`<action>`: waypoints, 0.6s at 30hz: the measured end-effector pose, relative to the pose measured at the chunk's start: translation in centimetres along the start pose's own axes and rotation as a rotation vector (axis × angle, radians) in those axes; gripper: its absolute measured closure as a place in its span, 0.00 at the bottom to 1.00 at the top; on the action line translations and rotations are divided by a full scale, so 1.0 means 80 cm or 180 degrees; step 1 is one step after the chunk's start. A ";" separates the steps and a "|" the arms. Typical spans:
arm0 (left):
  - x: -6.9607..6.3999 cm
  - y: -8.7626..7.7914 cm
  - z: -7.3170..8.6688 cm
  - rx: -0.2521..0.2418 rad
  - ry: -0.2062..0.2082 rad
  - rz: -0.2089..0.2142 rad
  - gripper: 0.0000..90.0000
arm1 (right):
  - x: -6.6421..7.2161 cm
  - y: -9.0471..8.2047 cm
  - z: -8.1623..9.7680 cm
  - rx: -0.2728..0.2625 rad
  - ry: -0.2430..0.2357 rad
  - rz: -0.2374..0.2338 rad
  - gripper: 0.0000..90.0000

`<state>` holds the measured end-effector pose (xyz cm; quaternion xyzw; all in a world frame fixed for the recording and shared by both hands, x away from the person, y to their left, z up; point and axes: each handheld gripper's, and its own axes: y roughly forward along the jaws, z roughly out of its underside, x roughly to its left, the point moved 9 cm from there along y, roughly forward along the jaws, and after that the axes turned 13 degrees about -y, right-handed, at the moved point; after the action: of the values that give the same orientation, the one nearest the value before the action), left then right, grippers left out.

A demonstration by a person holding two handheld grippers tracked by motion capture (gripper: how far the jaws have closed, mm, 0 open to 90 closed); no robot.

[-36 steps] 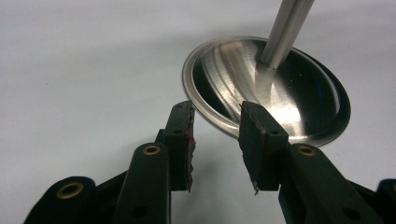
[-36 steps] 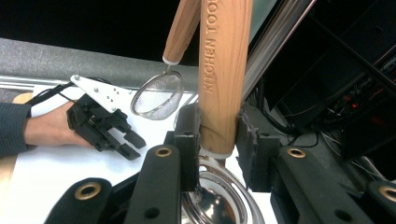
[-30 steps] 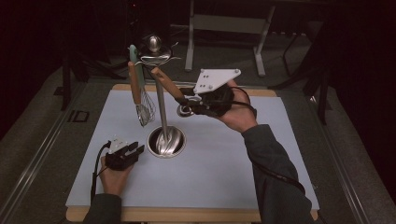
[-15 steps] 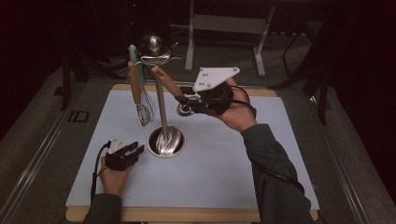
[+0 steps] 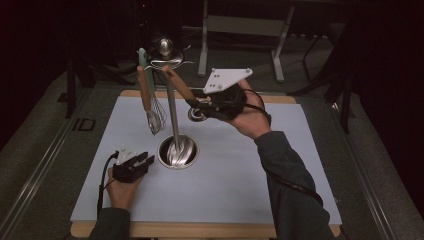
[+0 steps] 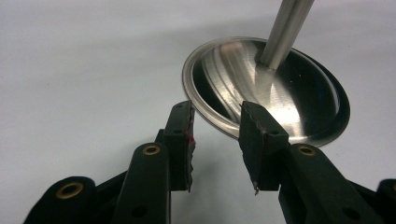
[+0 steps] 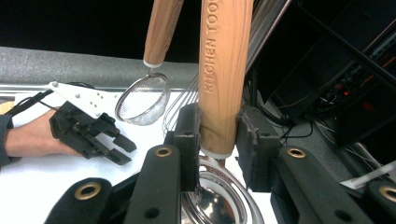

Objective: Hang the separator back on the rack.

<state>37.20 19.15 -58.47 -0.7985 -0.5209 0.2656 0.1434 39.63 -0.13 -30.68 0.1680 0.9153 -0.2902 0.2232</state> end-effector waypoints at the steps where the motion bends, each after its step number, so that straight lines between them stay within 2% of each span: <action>1: 0.000 0.000 0.000 -0.0001 0.0000 0.0000 0.73 | -0.001 0.000 0.000 0.0000 0.0006 0.0006 0.79; 18: 0.000 0.000 0.000 -0.0008 -0.0002 0.0005 0.73 | 0.003 0.014 0.010 0.0082 0.0081 0.0023 0.79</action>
<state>37.18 19.16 -58.45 -0.7990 -0.5206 0.2653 0.1422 40.18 0.26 -31.86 0.1779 0.9136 -0.2990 0.2104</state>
